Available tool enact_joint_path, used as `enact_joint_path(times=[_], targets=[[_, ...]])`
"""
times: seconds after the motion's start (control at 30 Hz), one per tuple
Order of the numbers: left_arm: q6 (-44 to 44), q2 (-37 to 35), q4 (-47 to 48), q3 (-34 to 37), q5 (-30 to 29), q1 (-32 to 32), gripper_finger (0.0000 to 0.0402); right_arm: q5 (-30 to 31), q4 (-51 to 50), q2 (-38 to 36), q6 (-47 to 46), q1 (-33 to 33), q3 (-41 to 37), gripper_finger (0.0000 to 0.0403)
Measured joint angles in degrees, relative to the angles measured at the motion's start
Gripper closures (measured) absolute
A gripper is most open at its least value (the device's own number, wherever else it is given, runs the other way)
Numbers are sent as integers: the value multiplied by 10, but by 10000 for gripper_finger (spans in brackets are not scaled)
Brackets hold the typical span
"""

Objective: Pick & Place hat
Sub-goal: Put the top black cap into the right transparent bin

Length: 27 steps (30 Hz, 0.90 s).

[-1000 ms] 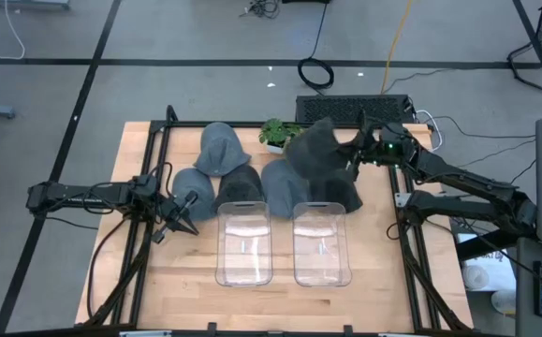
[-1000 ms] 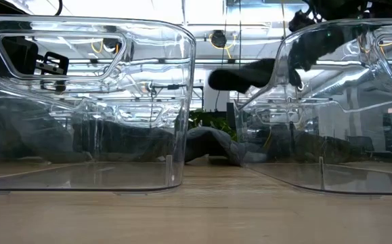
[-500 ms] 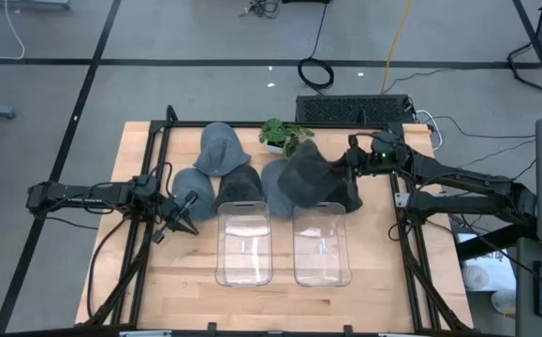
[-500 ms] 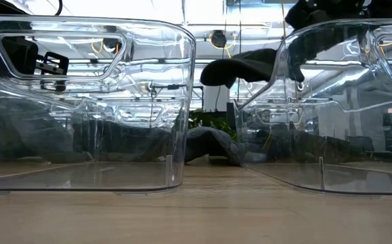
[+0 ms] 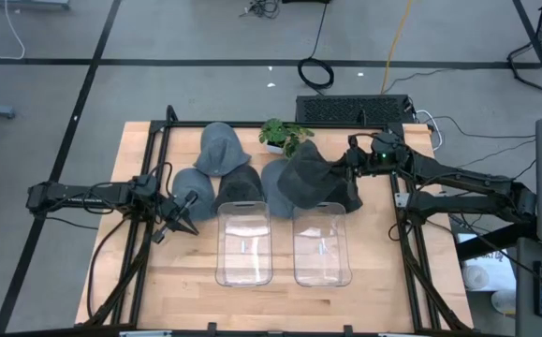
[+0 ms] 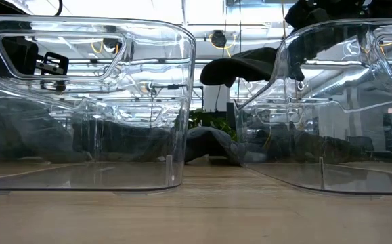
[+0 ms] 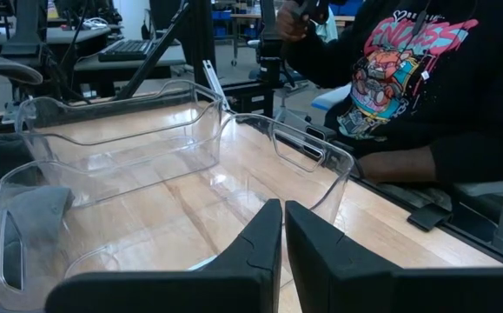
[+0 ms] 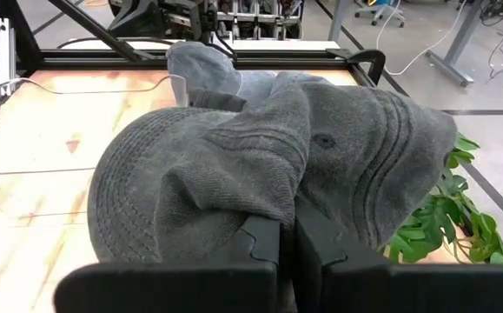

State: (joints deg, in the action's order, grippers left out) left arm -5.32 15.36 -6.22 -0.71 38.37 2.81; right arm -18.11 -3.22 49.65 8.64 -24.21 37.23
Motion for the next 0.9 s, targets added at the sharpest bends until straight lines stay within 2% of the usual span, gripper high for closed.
enact_joint_path(times=[0.47,0.7,0.9], targets=[[0,0,0,0,0,0,376,-4,0,0,0,0,0,403],[0,0,0,0,0,0,376,-114,0,0,32,0,0,403],[0,0,0,0,0,0,376,-185,0,0,32,1,0,403]])
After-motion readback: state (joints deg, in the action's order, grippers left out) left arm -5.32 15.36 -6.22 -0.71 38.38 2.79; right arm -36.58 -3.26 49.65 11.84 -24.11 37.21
